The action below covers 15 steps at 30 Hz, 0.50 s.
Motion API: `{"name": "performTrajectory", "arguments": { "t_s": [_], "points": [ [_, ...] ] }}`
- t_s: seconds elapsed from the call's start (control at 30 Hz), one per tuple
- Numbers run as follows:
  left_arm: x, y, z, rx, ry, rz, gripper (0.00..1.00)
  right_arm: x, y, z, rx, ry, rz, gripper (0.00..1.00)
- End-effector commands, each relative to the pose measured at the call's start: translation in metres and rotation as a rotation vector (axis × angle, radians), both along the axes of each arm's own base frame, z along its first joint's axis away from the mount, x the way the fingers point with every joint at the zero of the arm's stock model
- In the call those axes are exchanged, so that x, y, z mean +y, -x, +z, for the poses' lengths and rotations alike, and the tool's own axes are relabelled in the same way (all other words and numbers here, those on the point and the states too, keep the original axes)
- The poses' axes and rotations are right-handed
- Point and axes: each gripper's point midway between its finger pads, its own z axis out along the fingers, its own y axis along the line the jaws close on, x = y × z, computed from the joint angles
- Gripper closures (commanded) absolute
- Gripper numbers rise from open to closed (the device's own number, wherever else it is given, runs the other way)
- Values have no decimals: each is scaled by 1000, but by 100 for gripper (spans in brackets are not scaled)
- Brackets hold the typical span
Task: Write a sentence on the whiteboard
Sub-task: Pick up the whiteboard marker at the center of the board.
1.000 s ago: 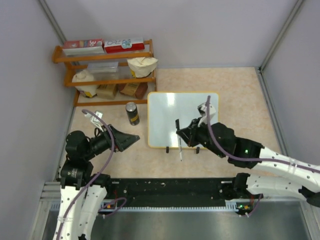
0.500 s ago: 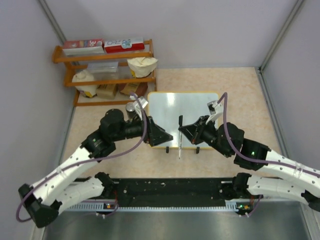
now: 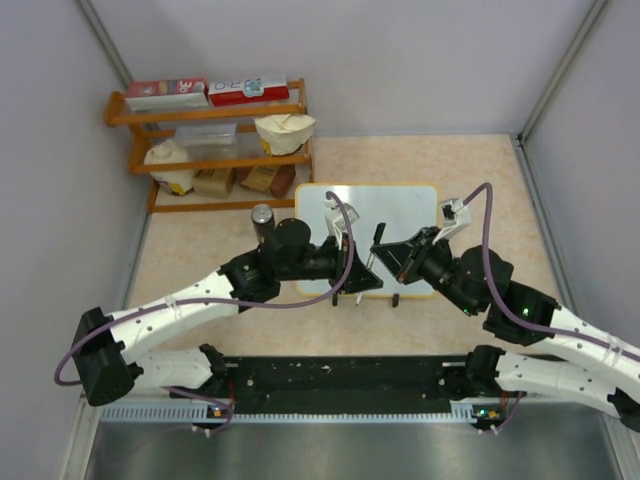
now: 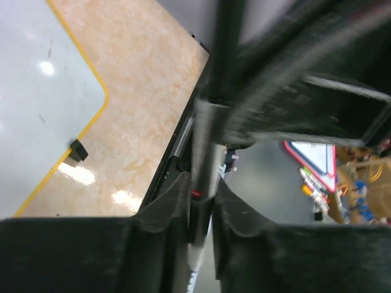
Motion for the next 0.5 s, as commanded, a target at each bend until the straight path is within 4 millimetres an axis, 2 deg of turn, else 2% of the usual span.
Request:
{"name": "performTrajectory", "arguments": {
  "t_s": [0.0, 0.03, 0.1, 0.13, 0.2, 0.23, 0.3, 0.33, 0.47],
  "points": [
    [-4, -6, 39, -86, 111, 27, 94, -14, -5, 33, -29, -91, -61, 100],
    [-4, -6, 38, -83, 111, 32, 100, -17, -5, 33, -27, -89, -67, 99],
    [1, -7, 41, -97, 115, 52, 100, -21, -6, 33, -36, -83, -79, 88],
    [3, -8, 40, -105, 107, 59, 100, -21, -6, 32, -40, -72, -79, 70],
    [11, -11, 39, -111, 80, 97, 100, -21, -3, 32, -56, -46, -61, 53],
    [14, -12, 39, -123, 72, 107, 100, -21, -2, 31, -63, -32, -47, 31],
    [22, -11, 34, -122, 25, 118, 100, -16, 7, 33, -100, -4, 22, 4],
    [24, -11, 34, -139, 12, 116, 100, -14, 9, 34, -112, 6, 40, 1],
    [37, -1, 33, -166, -45, 73, 100, -12, 18, 34, -154, 55, 133, 1]
  ]
}}
